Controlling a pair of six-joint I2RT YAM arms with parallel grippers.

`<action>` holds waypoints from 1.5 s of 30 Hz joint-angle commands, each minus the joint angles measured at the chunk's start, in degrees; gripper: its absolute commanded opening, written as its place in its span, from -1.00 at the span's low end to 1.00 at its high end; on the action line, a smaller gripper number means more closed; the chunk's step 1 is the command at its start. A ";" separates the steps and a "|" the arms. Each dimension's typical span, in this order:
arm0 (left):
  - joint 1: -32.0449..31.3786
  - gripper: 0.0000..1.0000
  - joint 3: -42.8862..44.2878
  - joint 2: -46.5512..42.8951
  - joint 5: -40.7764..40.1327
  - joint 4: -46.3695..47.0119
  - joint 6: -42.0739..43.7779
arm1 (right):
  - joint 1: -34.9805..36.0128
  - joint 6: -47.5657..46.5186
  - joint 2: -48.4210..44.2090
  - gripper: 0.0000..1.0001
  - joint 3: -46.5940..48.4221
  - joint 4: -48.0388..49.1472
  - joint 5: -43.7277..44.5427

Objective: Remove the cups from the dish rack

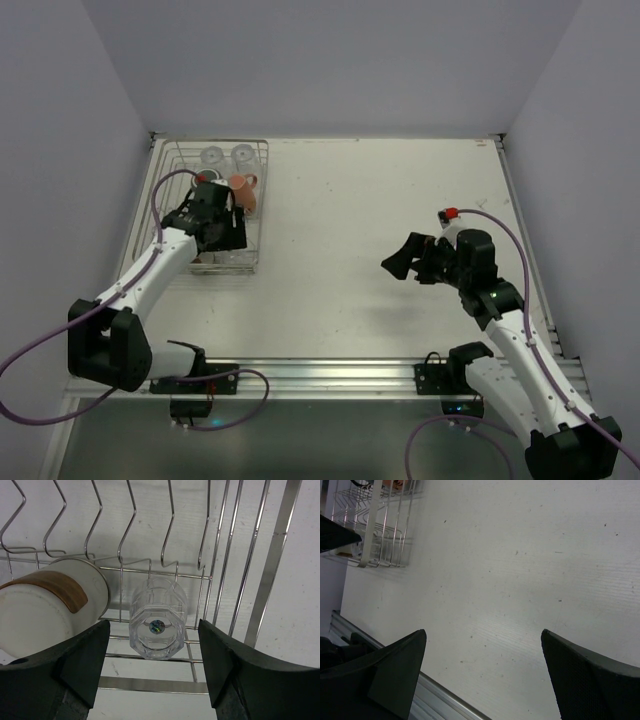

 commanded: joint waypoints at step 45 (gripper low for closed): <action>-1.10 -1.00 -0.02 3.83 -1.53 2.79 -0.23 | 0.11 -0.76 3.44 0.98 2.95 4.15 -1.61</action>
